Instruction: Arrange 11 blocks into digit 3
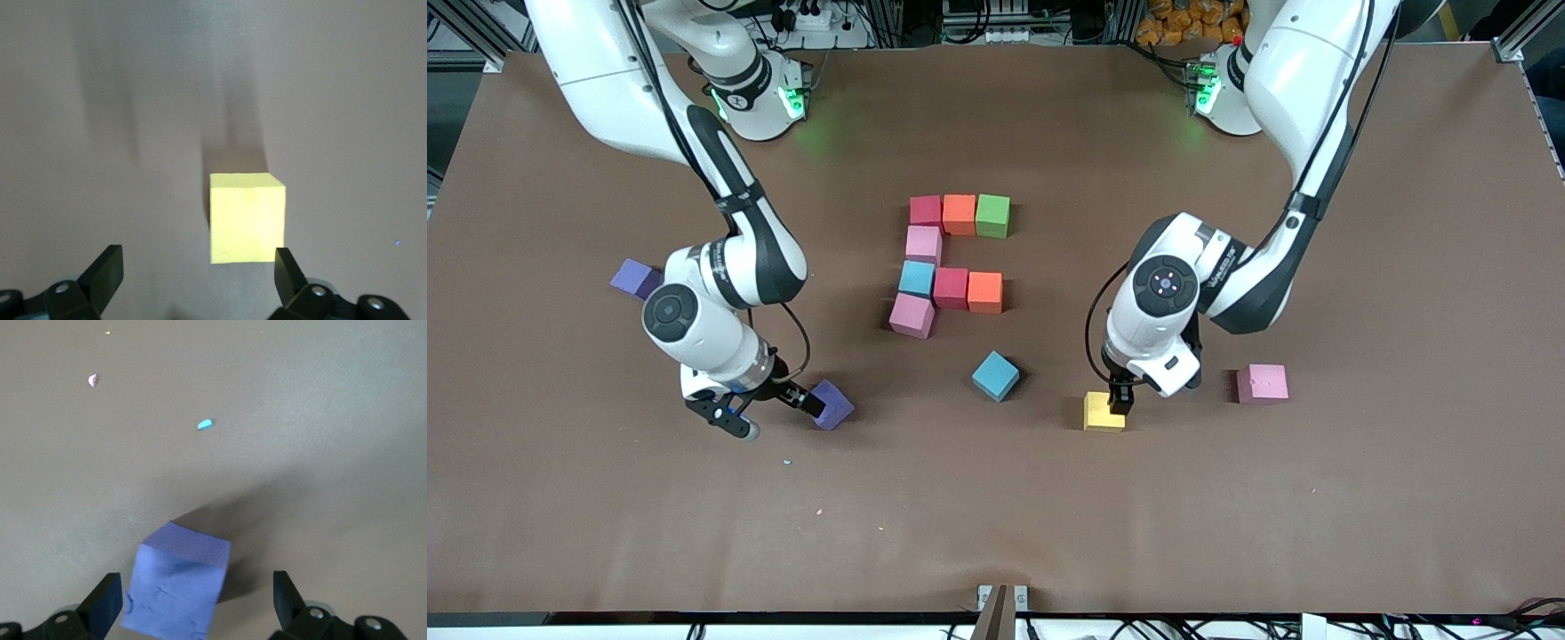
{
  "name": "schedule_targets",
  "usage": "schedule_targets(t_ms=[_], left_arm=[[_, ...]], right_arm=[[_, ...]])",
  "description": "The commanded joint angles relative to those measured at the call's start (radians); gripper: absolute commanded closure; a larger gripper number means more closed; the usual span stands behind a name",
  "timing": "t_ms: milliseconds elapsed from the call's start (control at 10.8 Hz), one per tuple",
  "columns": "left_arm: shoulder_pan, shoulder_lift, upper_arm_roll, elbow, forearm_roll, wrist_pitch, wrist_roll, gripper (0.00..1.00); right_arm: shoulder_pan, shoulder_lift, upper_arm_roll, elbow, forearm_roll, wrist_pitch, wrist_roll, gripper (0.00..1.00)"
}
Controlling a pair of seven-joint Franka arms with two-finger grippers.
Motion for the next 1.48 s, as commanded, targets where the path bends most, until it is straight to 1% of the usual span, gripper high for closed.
schedule_targets(t_ms=[0, 93, 185, 371, 463, 556, 649, 834, 927, 1019, 1205, 1297, 1390], left_arm=[[-0.008, 0.041, -0.006, 0.069, -0.024, -0.004, 0.029, 0.0], [-0.026, 0.047, -0.012, 0.075, -0.019, -0.004, 0.049, 0.0], [-0.059, 0.057, -0.014, 0.081, -0.022, -0.003, 0.117, 0.0], [-0.106, 0.077, -0.014, 0.092, -0.022, 0.02, 0.159, 0.0], [-0.123, 0.106, -0.014, 0.125, -0.022, 0.041, 0.184, 0.0], [-0.136, 0.145, -0.015, 0.176, -0.022, 0.051, 0.196, 0.0], [-0.152, 0.18, -0.014, 0.229, -0.022, 0.058, 0.209, 0.0], [-0.172, 0.228, -0.008, 0.262, -0.021, 0.123, 0.245, 0.0], [-0.188, 0.242, -0.002, 0.264, -0.019, 0.158, 0.247, 0.0], [-0.192, 0.255, 0.002, 0.264, -0.018, 0.193, 0.249, 0.0], [-0.212, 0.275, 0.003, 0.264, -0.019, 0.22, 0.278, 0.0], [-0.218, 0.28, 0.003, 0.265, -0.018, 0.22, 0.279, 0.0], [-0.218, 0.282, 0.003, 0.265, -0.019, 0.221, 0.3, 0.0]], right_arm=[[0.03, 0.047, -0.014, 0.047, 0.02, -0.008, 0.073, 0.0], [0.033, 0.057, -0.014, 0.051, 0.02, -0.005, 0.077, 0.0], [0.035, 0.062, -0.014, 0.053, 0.019, 0.002, 0.077, 0.0], [0.035, 0.076, -0.014, 0.053, 0.016, 0.015, 0.078, 0.0], [0.035, 0.077, -0.014, 0.053, 0.016, 0.017, 0.077, 0.0], [0.035, 0.079, -0.014, 0.053, 0.016, 0.017, 0.075, 0.1], [0.035, 0.079, -0.014, 0.051, 0.014, 0.017, 0.075, 0.24], [0.035, 0.079, -0.014, 0.051, 0.014, 0.017, 0.066, 0.5], [0.038, 0.079, -0.014, 0.051, 0.014, 0.015, 0.067, 0.6], [0.041, 0.077, -0.014, 0.053, 0.016, 0.014, 0.074, 0.63], [0.053, 0.067, -0.012, 0.06, 0.019, 0.009, 0.072, 0.63], [0.064, 0.064, -0.011, 0.074, 0.019, 0.0, 0.072, 0.61], [0.07, 0.064, -0.006, 0.077, 0.017, 0.002, 0.072, 0.57]])
